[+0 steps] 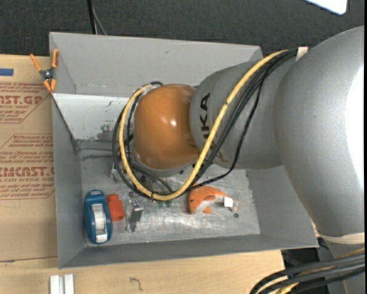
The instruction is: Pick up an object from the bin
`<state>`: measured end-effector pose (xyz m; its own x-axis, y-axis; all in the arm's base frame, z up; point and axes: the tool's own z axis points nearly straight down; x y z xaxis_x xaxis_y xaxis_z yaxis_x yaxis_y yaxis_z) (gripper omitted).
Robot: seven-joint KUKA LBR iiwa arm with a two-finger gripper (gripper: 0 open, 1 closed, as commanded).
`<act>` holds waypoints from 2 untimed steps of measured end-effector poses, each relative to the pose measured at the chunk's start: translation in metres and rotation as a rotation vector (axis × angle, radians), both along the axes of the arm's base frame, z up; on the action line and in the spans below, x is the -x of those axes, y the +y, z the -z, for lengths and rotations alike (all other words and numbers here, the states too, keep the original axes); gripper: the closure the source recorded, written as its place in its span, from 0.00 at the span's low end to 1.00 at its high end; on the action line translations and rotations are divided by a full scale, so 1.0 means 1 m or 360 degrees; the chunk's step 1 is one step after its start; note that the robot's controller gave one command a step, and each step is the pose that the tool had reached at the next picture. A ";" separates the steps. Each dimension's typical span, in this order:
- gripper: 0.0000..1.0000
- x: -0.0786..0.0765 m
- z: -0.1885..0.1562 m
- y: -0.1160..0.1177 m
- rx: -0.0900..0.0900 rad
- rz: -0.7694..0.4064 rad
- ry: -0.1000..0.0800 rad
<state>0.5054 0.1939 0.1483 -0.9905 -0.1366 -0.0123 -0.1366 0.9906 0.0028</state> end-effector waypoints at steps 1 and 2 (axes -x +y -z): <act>0.00 -0.003 0.015 0.001 0.0004 -0.0025 0.0011; 0.00 0.008 -0.002 0.023 0.0014 -0.0035 0.0037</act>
Offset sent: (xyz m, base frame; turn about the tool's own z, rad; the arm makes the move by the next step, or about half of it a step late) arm -0.0254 0.0475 0.0586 -0.0741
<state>0.4975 0.2167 0.1504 -0.9873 -0.1586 0.0118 -0.1587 0.9873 -0.0025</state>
